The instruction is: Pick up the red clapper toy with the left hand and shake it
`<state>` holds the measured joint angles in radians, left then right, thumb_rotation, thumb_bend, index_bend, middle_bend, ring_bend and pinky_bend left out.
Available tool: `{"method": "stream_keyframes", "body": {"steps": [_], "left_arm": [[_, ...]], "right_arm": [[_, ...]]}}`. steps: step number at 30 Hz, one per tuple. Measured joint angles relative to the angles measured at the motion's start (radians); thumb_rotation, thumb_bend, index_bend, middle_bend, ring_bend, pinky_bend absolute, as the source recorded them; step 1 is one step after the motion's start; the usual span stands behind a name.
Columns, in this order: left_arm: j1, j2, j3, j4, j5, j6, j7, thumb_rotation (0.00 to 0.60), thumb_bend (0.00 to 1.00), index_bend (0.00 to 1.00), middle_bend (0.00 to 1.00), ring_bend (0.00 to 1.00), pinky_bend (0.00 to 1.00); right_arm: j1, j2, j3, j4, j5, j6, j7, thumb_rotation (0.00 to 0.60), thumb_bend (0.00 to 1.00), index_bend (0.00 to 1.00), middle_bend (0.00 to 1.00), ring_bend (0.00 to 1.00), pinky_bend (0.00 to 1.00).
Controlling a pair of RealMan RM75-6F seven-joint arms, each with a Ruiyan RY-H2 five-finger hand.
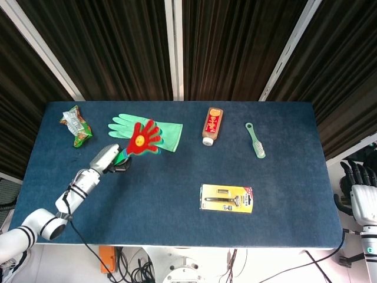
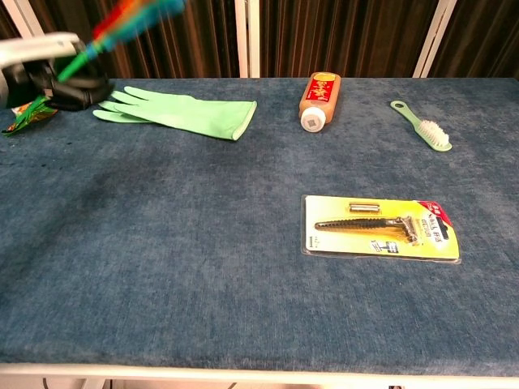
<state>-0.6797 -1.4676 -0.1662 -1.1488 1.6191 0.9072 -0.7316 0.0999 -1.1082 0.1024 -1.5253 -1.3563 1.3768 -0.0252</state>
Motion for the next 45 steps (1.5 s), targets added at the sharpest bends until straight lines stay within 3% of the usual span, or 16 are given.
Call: {"method": "stream_keyframes", "body": {"steps": [4, 7, 10, 14, 21, 25, 27, 28, 29, 31, 32, 34, 35, 38, 45], "left_arm": [[-0.015, -0.030, 0.059, 0.070, 0.055, -0.004, 0.429, 0.600, 0.73, 1.00, 1.00, 1.00, 1.00], [-0.027, -0.045, 0.097, 0.103, 0.081, -0.011, 0.627, 0.600, 0.73, 1.00, 1.00, 1.00, 1.00], [-0.037, -0.052, 0.122, 0.114, 0.087, -0.021, 0.725, 0.600, 0.73, 1.00, 1.00, 1.00, 1.00], [-0.048, -0.053, 0.139, 0.105, 0.074, -0.035, 0.709, 0.600, 0.73, 1.00, 1.00, 1.00, 1.00], [-0.054, -0.056, 0.138, 0.077, 0.002, -0.047, 0.512, 0.600, 0.71, 1.00, 1.00, 1.00, 1.00], [-0.046, -0.072, 0.128, 0.083, -0.027, -0.011, 0.384, 0.600, 0.56, 1.00, 1.00, 1.00, 1.00], [-0.043, -0.083, 0.129, 0.102, -0.024, 0.023, 0.352, 0.600, 0.44, 0.93, 0.98, 0.97, 0.98], [-0.041, -0.089, 0.134, 0.119, -0.017, 0.043, 0.336, 0.590, 0.39, 0.83, 0.93, 0.92, 0.94], [-0.041, -0.092, 0.139, 0.131, -0.009, 0.053, 0.322, 0.556, 0.33, 0.66, 0.83, 0.80, 0.84], [-0.045, -0.096, 0.158, 0.153, 0.008, 0.058, 0.295, 0.475, 0.25, 0.28, 0.52, 0.46, 0.52], [-0.048, -0.096, 0.166, 0.156, 0.013, 0.055, 0.288, 0.438, 0.21, 0.13, 0.33, 0.26, 0.30], [-0.050, -0.095, 0.168, 0.154, 0.011, 0.049, 0.284, 0.370, 0.17, 0.01, 0.09, 0.04, 0.05], [-0.049, -0.095, 0.163, 0.152, 0.004, 0.053, 0.283, 0.331, 0.15, 0.00, 0.02, 0.00, 0.00], [-0.043, -0.091, 0.138, 0.147, -0.031, 0.076, 0.278, 0.302, 0.11, 0.00, 0.00, 0.00, 0.00], [-0.024, -0.052, 0.117, 0.122, -0.065, 0.115, 0.289, 0.304, 0.09, 0.00, 0.00, 0.00, 0.00]], "right_arm": [[0.000, 0.000, 0.000, 0.004, 0.001, -0.002, 0.006, 0.600, 0.30, 0.00, 0.00, 0.00, 0.00], [0.001, 0.000, 0.000, 0.004, -0.001, -0.001, 0.006, 0.600, 0.30, 0.00, 0.00, 0.00, 0.00], [0.001, 0.000, 0.000, 0.003, -0.002, -0.001, 0.005, 0.600, 0.30, 0.00, 0.00, 0.00, 0.00], [0.002, 0.000, 0.000, 0.001, -0.001, -0.002, 0.002, 0.600, 0.30, 0.00, 0.00, 0.00, 0.00], [0.002, 0.001, 0.000, -0.001, -0.002, -0.002, 0.001, 0.600, 0.30, 0.00, 0.00, 0.00, 0.00], [0.003, 0.001, 0.000, 0.000, 0.000, -0.005, 0.001, 0.600, 0.30, 0.00, 0.00, 0.00, 0.00], [0.004, 0.001, 0.001, 0.001, 0.001, -0.006, 0.001, 0.600, 0.30, 0.00, 0.00, 0.00, 0.00], [0.004, 0.001, 0.001, 0.001, 0.002, -0.006, 0.001, 0.600, 0.30, 0.00, 0.00, 0.00, 0.00], [0.004, 0.001, 0.002, 0.001, 0.002, -0.006, 0.001, 0.600, 0.30, 0.00, 0.00, 0.00, 0.00], [0.004, 0.000, 0.002, 0.001, 0.002, -0.005, 0.001, 0.600, 0.30, 0.00, 0.00, 0.00, 0.00], [0.004, 0.000, 0.002, 0.001, 0.002, -0.004, 0.001, 0.600, 0.30, 0.00, 0.00, 0.00, 0.00], [0.003, 0.000, 0.002, 0.001, 0.001, -0.002, 0.001, 0.600, 0.30, 0.00, 0.00, 0.00, 0.00], [0.002, 0.000, 0.002, 0.002, 0.001, 0.000, 0.002, 0.600, 0.30, 0.00, 0.00, 0.00, 0.00], [0.001, -0.001, 0.003, 0.005, 0.001, 0.004, 0.008, 0.600, 0.30, 0.00, 0.00, 0.00, 0.00], [0.002, -0.005, 0.004, 0.009, -0.003, 0.006, 0.007, 0.600, 0.30, 0.00, 0.00, 0.00, 0.00]]}}
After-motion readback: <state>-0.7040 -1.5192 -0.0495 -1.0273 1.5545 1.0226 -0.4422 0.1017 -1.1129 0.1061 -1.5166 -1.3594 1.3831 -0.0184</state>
